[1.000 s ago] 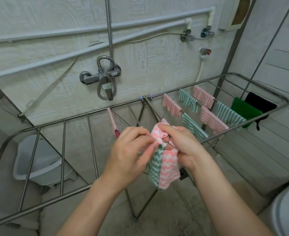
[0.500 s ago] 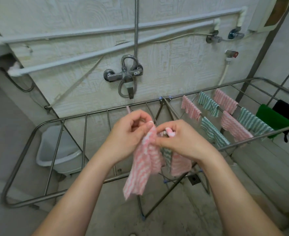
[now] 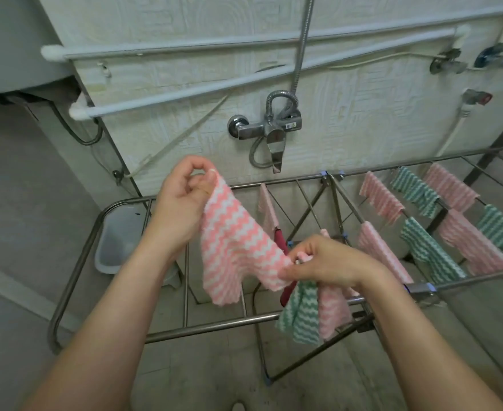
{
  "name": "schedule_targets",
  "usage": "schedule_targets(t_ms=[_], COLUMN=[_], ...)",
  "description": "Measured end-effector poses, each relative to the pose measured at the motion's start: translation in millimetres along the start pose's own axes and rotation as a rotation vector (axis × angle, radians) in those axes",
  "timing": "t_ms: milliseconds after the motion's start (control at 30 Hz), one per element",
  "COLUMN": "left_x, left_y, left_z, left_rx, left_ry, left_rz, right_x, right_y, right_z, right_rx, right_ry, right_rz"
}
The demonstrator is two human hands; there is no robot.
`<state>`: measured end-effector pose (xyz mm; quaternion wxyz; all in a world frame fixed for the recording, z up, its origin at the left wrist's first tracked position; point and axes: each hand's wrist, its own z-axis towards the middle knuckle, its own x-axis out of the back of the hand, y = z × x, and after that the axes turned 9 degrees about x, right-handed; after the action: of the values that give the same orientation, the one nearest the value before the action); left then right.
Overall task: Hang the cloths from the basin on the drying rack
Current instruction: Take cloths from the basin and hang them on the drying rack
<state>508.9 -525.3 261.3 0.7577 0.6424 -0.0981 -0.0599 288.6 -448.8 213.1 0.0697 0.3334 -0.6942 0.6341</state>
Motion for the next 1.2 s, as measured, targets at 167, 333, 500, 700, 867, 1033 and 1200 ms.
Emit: schedule_targets(t_ms=[167,333,500,700,867,1033,1200], left_x=[30.3,54.4,60.8,57.5,75.0,69.7,64.8], left_y=[-25.5,-54.4,-87.6,-102.1,-128.3,-195.5,-217.4], left_z=[26.3,68.8,115.7,170.1,167.7,142.4,135.5], left_rx=[0.076,0.107,0.303,0.302,0.262,0.474,0.473], left_ry=[0.211,0.289,0.343,0.284,0.285,0.089,-0.151], left_rz=[0.025,0.024,-0.070,-0.302,-0.204,0.597,0.831], right_x=[23.6,43.8,49.2,49.7,19.8,-24.8,-44.3], right_y=[-12.0,-14.5,-16.7,-14.0,13.3,63.2,85.3], right_z=[12.1,65.5,121.5,179.9,209.5,239.9,250.3], right_rx=[0.008,-0.050,-0.206,-0.234,-0.208,-0.452,-0.618], right_ry=[0.054,0.334,0.478,0.731,0.881,0.813,0.570], right_rz=[0.311,0.716,0.812,0.785,0.702,0.599,0.545])
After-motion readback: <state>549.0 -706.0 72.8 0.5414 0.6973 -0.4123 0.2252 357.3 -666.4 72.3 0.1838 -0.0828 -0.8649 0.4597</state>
